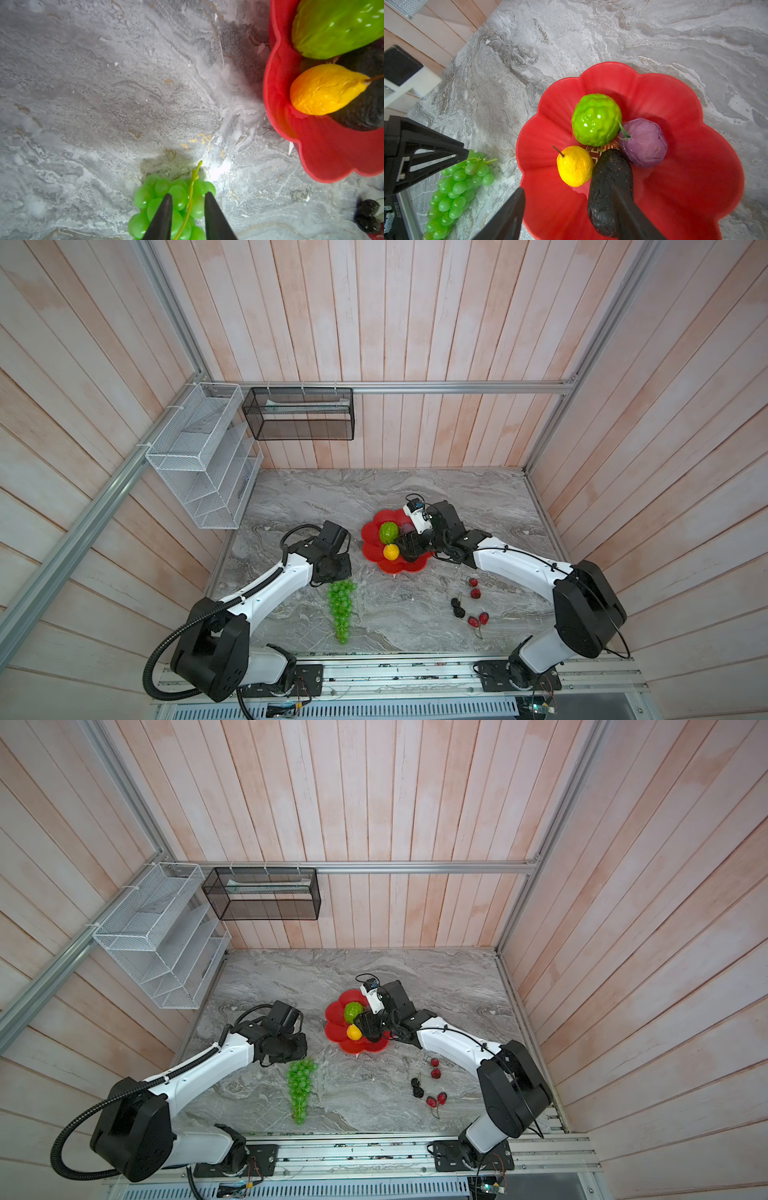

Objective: Place and organize the fake fruits in the fruit bowl
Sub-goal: 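Lower the left gripper onto the grape stem and grasp it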

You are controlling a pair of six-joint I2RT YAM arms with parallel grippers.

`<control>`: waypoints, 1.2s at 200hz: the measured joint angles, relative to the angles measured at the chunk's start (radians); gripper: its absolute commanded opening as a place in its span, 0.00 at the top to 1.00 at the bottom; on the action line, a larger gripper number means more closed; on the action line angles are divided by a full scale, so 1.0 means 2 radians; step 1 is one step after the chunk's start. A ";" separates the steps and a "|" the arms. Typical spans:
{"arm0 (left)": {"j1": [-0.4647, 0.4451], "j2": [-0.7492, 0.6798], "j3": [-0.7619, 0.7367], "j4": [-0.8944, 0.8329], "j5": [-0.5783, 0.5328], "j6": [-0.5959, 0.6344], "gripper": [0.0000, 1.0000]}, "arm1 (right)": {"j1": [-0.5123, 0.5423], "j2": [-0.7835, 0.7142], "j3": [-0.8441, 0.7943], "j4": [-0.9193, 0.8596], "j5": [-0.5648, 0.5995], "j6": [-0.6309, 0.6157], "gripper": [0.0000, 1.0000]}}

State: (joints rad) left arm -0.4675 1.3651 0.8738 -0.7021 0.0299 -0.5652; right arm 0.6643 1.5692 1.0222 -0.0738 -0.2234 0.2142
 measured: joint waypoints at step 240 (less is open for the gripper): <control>0.000 0.009 0.030 -0.019 0.030 0.047 1.00 | 0.001 -0.016 -0.024 0.035 0.006 0.004 0.35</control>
State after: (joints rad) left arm -0.4675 1.3830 0.9344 -0.7391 0.0895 -0.4706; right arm 0.6670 1.5379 0.9745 -0.0044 -0.2123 0.2218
